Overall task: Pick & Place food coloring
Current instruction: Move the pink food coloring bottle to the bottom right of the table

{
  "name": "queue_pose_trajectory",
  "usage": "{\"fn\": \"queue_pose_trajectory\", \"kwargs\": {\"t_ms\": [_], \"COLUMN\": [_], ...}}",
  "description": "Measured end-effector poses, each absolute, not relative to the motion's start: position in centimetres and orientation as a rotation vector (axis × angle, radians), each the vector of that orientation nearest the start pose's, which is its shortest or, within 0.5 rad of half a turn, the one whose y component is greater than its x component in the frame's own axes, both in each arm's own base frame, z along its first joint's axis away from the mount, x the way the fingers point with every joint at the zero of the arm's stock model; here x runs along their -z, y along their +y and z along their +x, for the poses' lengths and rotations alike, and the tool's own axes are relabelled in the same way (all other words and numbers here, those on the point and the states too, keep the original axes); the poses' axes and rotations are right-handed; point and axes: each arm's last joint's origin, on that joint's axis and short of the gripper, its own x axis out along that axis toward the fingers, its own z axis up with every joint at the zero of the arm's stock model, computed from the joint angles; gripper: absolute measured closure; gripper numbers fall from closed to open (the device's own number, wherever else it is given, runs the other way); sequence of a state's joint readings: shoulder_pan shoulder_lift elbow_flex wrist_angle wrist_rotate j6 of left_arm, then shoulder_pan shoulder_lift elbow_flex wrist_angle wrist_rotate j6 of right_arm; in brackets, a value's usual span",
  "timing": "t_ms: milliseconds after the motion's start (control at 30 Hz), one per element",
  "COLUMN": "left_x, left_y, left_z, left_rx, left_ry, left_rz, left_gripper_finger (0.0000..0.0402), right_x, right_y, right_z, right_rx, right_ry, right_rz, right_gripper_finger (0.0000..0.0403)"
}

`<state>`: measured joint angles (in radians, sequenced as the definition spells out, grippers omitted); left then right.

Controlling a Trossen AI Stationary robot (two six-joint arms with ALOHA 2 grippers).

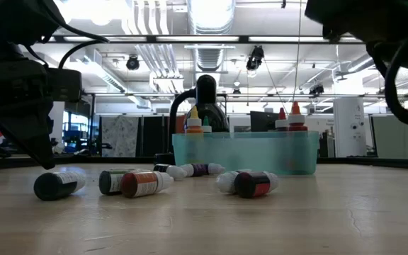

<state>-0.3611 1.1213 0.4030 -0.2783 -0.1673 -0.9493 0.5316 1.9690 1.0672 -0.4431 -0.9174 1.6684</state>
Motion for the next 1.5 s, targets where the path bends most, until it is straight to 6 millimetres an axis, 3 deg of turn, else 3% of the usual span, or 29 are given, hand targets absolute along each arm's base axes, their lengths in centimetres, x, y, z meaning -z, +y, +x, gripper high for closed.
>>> {"fn": "queue_pose_trajectory", "kwargs": {"t_ms": [333,533,700,933,1167,1500], "left_x": [-14.4,-14.4,-14.4,-14.4,-14.4,-14.4], "left_y": [-6.0,-6.0,-6.0,-6.0,-6.0,-6.0], "left_z": [17.2,17.2,17.2,17.2,17.2,17.2], "left_rx": [-0.285,-0.282,-0.282,-0.283,-0.285,-0.288], "left_ry": [0.95,0.951,0.951,0.951,0.95,0.95], "left_rz": [-0.611,-0.605,-0.605,-0.605,-0.612,-0.616], "left_gripper_finger": [0.0268,0.0268,0.0268,0.0268,0.0268,0.0268], "right_x": [-11.5,-12.4,-13.9,-16.0,-16.9,-16.7], "right_y": [19.2,18.7,18.5,18.2,16.6,15.9], "right_z": [29.4,30.5,32.3,34.5,36.0,36.2], "right_rx": [0.388,0.445,0.372,0.043,0.094,-0.11], "right_ry": [1.888,1.691,1.43,1.238,1.144,1.149], "right_rz": [1.324,1.216,0.948,0.381,0.269,-0.029], "right_gripper_finger": [0.0213,0.0213,0.0213,0.0213,0.0213,0.0213]}}
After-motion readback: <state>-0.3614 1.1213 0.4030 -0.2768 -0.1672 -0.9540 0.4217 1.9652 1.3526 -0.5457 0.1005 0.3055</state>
